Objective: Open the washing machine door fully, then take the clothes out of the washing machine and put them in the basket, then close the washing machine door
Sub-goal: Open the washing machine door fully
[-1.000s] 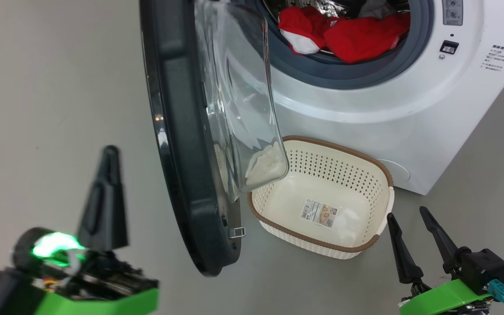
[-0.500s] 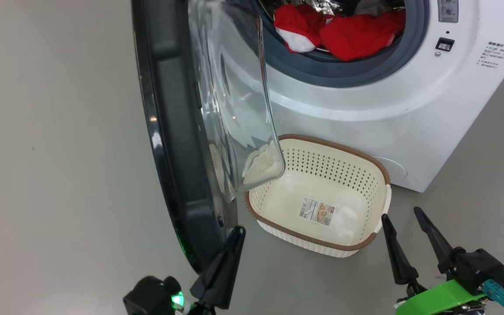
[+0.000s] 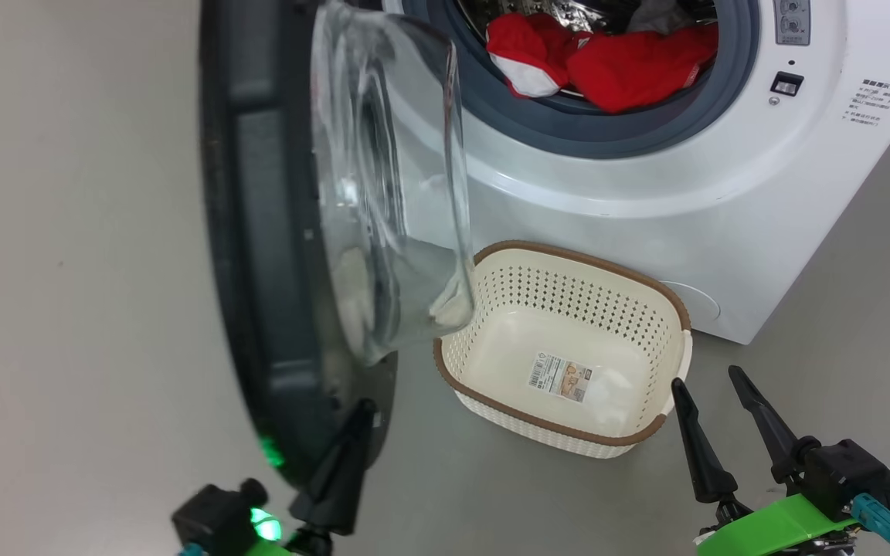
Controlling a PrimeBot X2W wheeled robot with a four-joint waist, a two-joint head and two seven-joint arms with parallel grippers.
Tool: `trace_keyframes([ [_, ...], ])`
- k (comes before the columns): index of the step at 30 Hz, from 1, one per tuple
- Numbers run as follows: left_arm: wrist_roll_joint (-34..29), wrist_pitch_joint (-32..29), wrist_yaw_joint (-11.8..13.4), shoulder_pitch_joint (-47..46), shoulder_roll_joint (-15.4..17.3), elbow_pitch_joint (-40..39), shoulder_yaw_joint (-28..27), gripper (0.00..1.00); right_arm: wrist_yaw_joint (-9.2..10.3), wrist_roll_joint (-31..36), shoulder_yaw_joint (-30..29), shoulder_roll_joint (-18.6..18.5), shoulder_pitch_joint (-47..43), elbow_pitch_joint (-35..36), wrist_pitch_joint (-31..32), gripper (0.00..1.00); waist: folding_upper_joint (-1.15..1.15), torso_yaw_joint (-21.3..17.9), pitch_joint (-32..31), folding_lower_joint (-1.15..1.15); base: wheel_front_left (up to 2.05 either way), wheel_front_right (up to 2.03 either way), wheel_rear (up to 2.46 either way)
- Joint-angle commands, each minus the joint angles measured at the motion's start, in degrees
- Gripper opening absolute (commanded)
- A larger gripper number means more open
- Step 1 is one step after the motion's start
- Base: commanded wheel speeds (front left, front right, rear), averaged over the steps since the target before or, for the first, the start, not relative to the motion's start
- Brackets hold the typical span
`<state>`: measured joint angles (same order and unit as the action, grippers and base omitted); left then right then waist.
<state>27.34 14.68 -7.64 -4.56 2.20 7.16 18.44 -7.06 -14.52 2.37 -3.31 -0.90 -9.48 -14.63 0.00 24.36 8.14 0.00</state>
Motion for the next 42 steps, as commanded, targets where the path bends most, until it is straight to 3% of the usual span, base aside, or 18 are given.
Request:
trace_keyframes([
  [1, 0.81, 0.32, 0.88, -0.71, 0.67, -1.00, -4.59, 0.00, -0.43, -0.38, 1.39, -0.23, 1.02, 1.49, -0.37, 1.00, 0.00, 0.08, 0.00, 0.00, 0.00, 0.00, 0.00],
  [23, 0.45, 0.32, 0.92, -4.99, 0.67, 3.79, -29.89, 0.00, -0.43, 0.21, 1.48, -0.53, 2.53, 1.88, -0.37, 1.00, 0.00, -0.28, 2.55, 0.00, 0.00, 0.00, 0.00],
  [30, -3.57, 0.32, 0.33, -8.28, 0.69, 6.75, -37.66, 0.00, -0.43, 0.48, 1.59, -0.65, 3.19, 2.08, -0.37, 1.00, 0.00, -1.27, 3.57, 0.00, 0.00, 0.00, 0.00],
  [42, -4.89, 0.32, 0.17, -16.14, 4.85, 13.00, -46.43, 0.00, -0.43, 1.25, 1.62, -1.44, 5.30, 2.36, -0.37, 1.00, 0.00, -2.68, 7.00, 0.00, 0.00, 0.00, 0.00],
])
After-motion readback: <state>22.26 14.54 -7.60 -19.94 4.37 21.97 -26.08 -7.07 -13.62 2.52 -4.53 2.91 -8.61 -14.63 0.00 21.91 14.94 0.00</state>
